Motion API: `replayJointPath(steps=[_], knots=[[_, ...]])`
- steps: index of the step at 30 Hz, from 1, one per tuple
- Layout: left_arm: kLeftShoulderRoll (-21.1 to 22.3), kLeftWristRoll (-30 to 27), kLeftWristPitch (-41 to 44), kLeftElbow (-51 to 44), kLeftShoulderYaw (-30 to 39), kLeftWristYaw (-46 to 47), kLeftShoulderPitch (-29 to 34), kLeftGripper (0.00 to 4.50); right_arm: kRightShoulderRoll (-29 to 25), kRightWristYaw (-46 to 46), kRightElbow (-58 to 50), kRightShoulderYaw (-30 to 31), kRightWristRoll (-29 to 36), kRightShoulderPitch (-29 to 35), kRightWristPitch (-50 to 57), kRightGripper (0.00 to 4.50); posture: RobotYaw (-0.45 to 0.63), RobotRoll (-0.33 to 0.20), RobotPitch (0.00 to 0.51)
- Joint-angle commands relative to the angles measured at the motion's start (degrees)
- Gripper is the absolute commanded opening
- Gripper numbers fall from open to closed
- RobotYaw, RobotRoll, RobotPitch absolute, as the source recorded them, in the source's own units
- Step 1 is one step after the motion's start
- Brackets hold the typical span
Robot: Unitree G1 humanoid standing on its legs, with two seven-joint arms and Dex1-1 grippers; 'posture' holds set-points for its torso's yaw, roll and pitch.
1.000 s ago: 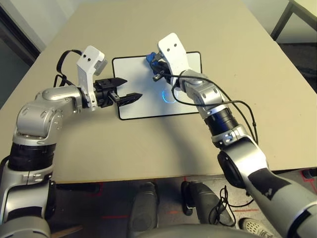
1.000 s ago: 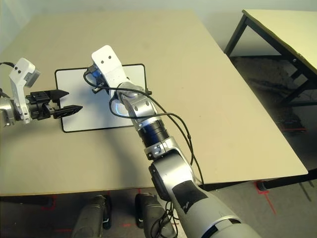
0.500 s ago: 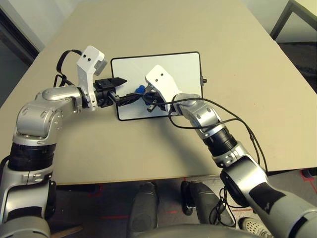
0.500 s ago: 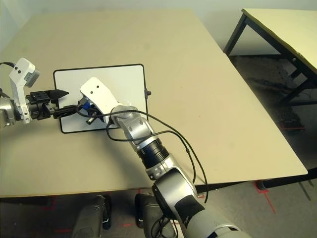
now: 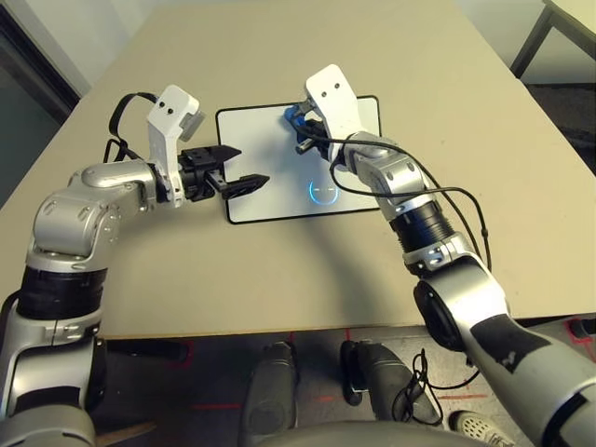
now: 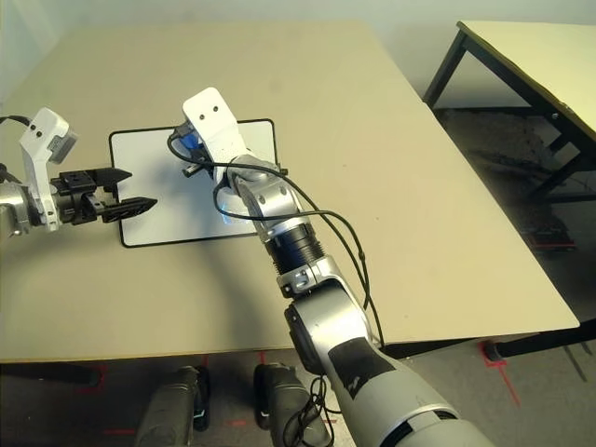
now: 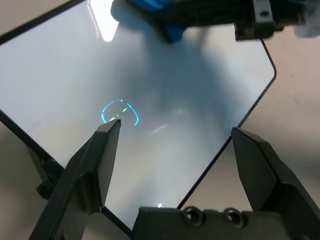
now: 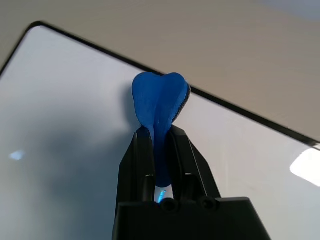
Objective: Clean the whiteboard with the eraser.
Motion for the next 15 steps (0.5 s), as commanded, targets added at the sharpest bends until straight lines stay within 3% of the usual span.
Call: replayJointPath(steps=[1, 15], knots=[[0.17, 0.05, 0.39, -0.01, -1.08, -0.43, 0.09, 4.50, -2.41, -2.58, 2.19, -1.18, -1.48, 2.32, 3.12, 0.29, 0.12, 0.000, 0.170], [-0.26, 0.28, -0.12, 1.08, -1.95, -0.73, -0.76, 4.50, -7.28, -4.09, -2.59, -1.38, -1.39, 5.70, 8.89, 0.29, 0.10, 0.000, 0.173]])
